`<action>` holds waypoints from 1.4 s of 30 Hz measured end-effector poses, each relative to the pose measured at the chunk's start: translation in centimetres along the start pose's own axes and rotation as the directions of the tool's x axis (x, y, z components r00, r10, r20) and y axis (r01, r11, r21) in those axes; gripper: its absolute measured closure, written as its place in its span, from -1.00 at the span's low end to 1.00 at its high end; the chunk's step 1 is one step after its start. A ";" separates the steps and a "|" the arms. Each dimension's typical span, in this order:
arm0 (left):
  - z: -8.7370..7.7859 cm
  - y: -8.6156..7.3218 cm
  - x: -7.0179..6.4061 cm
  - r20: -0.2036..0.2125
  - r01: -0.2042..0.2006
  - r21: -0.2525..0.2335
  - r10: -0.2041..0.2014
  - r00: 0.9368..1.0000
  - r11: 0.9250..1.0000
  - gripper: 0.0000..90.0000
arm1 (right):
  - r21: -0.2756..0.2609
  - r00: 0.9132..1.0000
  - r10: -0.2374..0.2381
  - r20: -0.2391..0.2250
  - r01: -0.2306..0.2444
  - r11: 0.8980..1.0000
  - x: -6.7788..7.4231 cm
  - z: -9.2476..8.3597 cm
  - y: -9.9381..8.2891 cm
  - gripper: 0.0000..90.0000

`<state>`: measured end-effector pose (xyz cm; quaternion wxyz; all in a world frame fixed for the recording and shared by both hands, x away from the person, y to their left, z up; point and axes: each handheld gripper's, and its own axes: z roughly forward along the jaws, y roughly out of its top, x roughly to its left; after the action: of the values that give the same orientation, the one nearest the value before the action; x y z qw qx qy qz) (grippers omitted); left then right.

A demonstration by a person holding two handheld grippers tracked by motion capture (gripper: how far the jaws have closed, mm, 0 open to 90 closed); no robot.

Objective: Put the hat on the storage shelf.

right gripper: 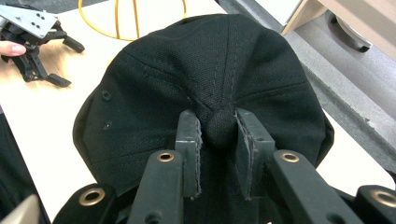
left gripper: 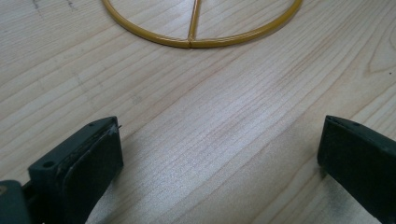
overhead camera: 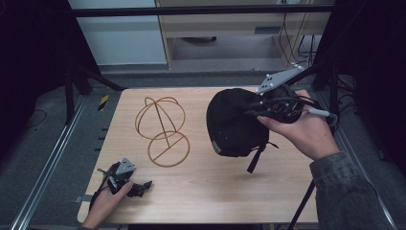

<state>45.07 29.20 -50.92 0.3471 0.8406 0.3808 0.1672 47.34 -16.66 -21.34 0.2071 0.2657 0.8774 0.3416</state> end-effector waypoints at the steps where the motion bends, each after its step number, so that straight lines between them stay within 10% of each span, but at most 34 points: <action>1: 0.0 0.0 0.0 0.000 0.000 0.000 0.000 1.000 1.000 -1.00 | -0.002 1.000 0.001 -0.001 -0.001 1.000 0.0 0.0 0.1 0.62; 31: 0.0 0.0 0.0 -0.001 0.000 -0.001 0.000 1.000 1.000 -1.00 | -0.117 0.996 -0.088 0.005 0.088 0.989 4.5 5.2 7.5 0.62; 42: 0.0 0.0 0.0 -0.001 -0.001 -0.001 0.001 1.000 1.000 -1.00 | -0.076 0.990 -0.140 -0.003 0.139 0.987 6.1 8.0 11.3 0.62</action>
<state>45.07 29.20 -50.92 0.3472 0.8404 0.3807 0.1680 50.65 -1.96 -19.94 0.2368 0.1942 0.8812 0.3601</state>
